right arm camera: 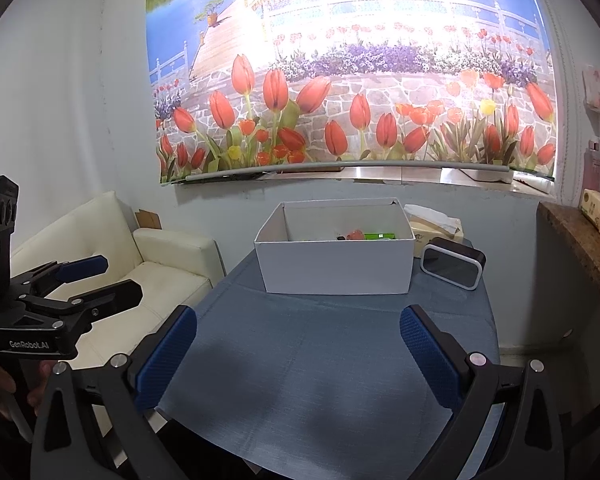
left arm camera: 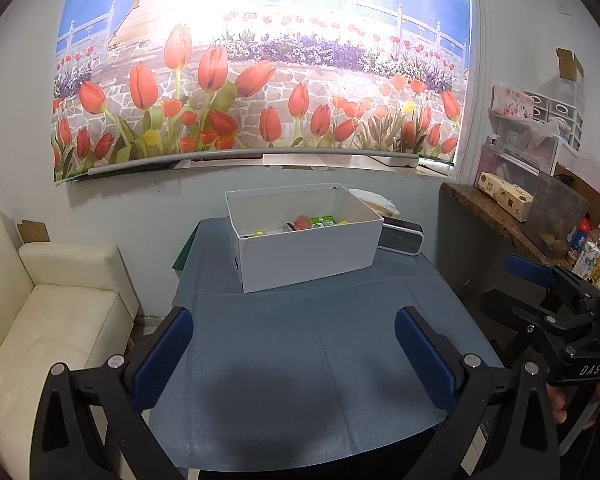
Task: Organize snacks
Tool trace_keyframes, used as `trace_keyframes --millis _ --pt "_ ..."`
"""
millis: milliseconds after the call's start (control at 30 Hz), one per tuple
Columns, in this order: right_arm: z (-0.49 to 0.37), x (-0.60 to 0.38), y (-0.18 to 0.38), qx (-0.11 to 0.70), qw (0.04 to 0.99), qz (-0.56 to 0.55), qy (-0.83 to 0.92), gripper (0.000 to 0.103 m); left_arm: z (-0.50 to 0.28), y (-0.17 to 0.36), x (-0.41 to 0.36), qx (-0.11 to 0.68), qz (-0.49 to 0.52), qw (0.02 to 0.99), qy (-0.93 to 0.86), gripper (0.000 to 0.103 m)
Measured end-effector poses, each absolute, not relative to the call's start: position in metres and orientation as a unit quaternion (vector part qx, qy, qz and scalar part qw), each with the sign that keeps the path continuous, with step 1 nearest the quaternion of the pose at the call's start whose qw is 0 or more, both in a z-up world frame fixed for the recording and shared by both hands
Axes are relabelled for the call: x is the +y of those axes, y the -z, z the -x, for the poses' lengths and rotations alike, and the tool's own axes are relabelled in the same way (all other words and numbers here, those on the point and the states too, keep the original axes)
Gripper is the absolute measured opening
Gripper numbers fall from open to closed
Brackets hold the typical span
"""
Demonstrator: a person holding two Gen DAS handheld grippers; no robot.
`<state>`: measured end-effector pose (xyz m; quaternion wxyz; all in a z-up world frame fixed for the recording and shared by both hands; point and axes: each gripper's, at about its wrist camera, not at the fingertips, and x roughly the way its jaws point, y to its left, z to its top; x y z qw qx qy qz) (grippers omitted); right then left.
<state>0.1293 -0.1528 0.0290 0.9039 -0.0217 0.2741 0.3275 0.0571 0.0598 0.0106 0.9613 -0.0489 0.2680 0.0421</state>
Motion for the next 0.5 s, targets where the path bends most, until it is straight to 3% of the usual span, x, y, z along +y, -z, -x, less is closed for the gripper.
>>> trace_keyframes --millis 500 --pt "-0.1263 -0.1516 -0.0316 0.268 0.904 0.019 -0.334 0.103 -0.0574 -0.0124 0.0574 0.267 0.047 0.962 -0.038 0.103"
